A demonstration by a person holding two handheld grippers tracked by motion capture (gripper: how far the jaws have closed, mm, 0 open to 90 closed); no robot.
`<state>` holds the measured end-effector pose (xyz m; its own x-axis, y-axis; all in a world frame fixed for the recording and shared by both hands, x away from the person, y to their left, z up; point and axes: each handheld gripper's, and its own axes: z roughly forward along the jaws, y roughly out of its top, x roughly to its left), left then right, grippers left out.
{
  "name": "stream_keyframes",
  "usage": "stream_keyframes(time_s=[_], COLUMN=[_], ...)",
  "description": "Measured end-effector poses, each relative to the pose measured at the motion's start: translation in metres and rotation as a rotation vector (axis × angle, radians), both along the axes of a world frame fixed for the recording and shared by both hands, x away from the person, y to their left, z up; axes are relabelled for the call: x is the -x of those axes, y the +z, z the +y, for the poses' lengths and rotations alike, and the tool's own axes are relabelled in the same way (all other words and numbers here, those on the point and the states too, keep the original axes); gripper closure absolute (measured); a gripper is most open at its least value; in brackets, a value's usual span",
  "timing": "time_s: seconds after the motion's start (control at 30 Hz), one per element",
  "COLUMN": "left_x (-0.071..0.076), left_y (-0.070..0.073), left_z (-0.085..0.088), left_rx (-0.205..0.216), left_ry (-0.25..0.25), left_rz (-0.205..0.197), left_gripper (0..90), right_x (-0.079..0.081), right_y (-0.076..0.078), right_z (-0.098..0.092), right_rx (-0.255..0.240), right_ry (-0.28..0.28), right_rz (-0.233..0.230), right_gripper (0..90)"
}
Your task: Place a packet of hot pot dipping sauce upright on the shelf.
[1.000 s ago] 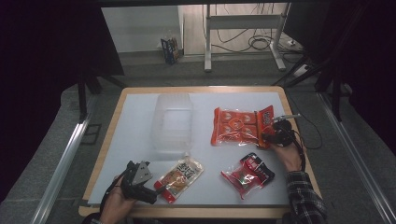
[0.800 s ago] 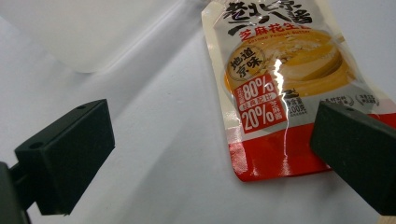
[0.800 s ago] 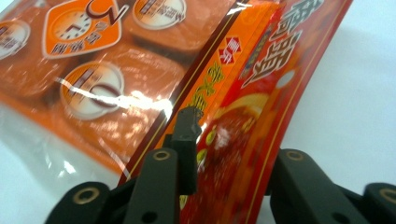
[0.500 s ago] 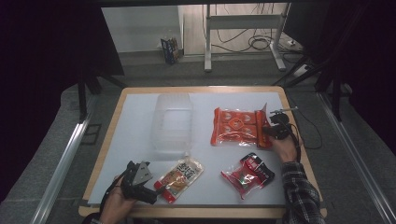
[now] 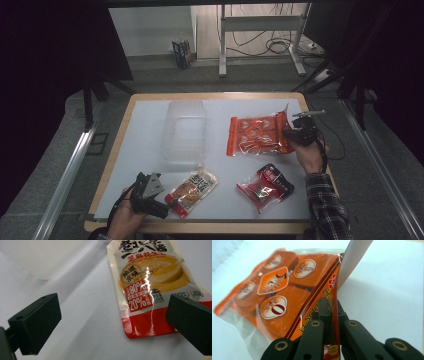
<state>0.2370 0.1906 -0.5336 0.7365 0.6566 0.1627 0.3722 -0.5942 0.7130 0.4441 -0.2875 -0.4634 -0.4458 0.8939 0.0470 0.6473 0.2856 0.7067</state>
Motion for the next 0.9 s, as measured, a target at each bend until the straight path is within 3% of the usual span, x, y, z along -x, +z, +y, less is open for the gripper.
stream_keyframes(time_s=[0.37, 0.53, 0.57, 0.9], left_x=[0.0, -0.001, -0.001, -0.001], left_y=[0.0, 0.001, 0.002, 0.004], left_z=[0.0, 0.001, 0.002, 0.004], left_rx=[0.011, 0.024, 0.035, 0.046], left_ry=[-0.014, -0.011, -0.009, 0.001], left_rz=[0.026, 0.036, 0.039, 0.03], left_gripper=[0.0, 0.0, 0.0, 0.0], right_x=[0.006, 0.005, 0.005, 0.01], right_y=[0.049, 0.065, 0.074, 0.108], right_z=[0.022, 0.032, 0.038, 0.066], right_rx=[-0.023, -0.03, -0.048, -0.052], right_ry=[0.068, 0.093, 0.106, 0.182], right_rz=[-0.071, -0.083, -0.082, -0.121], right_gripper=[88.2, 88.2, 88.3, 88.4])
